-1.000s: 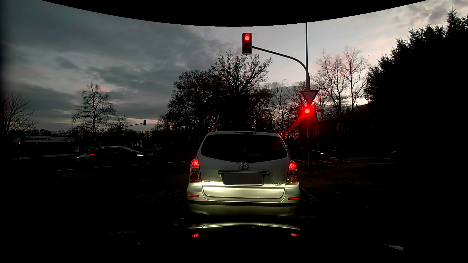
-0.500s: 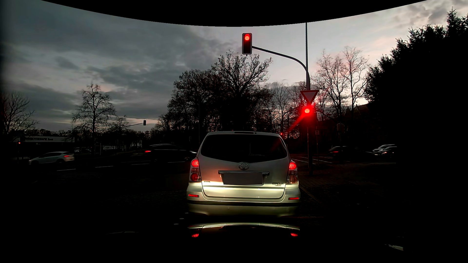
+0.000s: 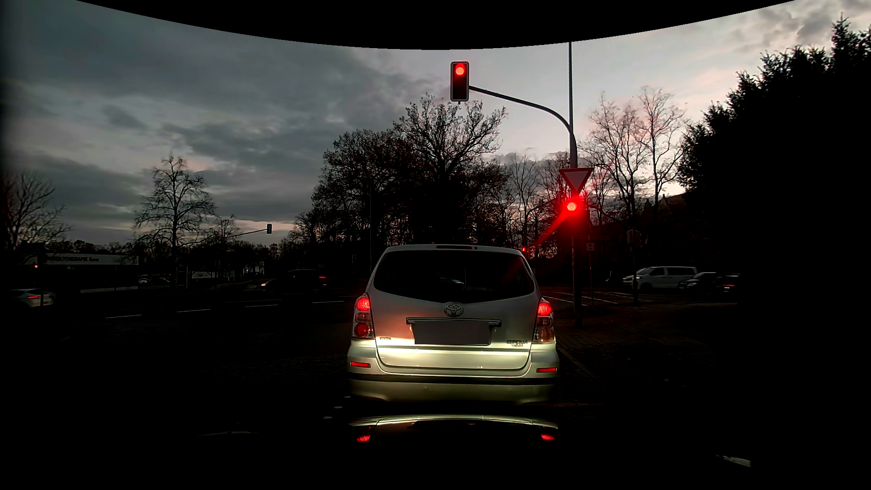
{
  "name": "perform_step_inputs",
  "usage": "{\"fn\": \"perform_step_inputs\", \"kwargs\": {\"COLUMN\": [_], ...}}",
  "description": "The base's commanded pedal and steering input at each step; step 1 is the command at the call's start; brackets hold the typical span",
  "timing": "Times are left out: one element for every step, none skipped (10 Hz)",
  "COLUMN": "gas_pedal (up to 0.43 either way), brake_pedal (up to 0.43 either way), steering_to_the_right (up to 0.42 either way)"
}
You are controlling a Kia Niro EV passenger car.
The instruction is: Follow the waypoints while adhering to traffic rules and regulations
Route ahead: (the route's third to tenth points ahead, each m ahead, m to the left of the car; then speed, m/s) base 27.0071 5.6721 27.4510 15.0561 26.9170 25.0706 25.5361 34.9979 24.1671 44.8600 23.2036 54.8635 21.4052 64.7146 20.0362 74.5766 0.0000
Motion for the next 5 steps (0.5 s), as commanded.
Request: {"fn": "perform_step_inputs", "kwargs": {"gas_pedal": [0.000,0.000,0.000,0.000,0.000], "brake_pedal": [0.341,0.341,0.341,0.341,0.341], "steering_to_the_right": [-0.001,0.000,0.000,-0.001,-0.001]}}
